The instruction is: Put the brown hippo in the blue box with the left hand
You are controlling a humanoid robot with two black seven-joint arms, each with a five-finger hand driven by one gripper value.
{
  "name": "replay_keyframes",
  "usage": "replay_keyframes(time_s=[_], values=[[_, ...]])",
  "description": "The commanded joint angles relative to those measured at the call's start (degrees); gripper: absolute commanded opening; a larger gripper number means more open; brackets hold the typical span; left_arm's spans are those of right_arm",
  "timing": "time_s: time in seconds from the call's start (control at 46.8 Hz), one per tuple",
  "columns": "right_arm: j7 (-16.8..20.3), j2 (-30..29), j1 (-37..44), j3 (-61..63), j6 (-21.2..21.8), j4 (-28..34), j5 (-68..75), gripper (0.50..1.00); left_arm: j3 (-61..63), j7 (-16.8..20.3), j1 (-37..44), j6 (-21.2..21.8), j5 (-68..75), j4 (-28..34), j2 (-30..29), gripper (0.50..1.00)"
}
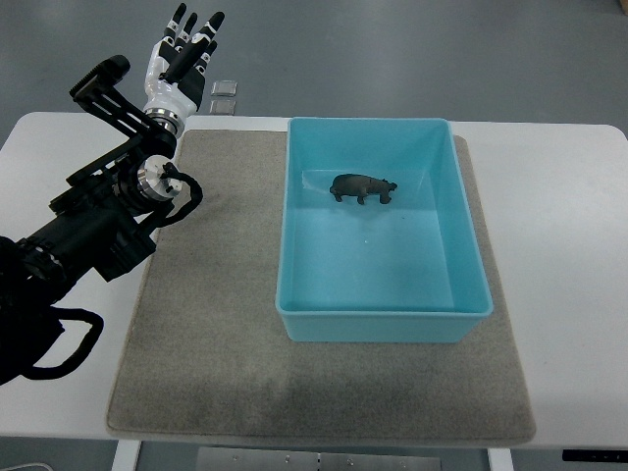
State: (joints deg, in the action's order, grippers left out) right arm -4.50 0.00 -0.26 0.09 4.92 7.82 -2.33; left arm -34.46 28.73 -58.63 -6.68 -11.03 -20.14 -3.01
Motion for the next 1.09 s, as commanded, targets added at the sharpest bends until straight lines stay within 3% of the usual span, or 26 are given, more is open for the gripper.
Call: replay_keyframes(time_s=[0.0, 1.069], values=[[0.0, 0.0, 0.0, 0.0, 0.0, 0.0, 0.0, 0.936, 0.0, 0.0, 0.3, -0.3, 0.0, 0.0, 0.0, 0.994], [0.1, 0.0, -0.3, -0.2, 0.9, 1.0, -0.4, 0.936, 0.5, 0.0, 0.4, -0.7, 0.1, 0.3, 1.9, 0.994]])
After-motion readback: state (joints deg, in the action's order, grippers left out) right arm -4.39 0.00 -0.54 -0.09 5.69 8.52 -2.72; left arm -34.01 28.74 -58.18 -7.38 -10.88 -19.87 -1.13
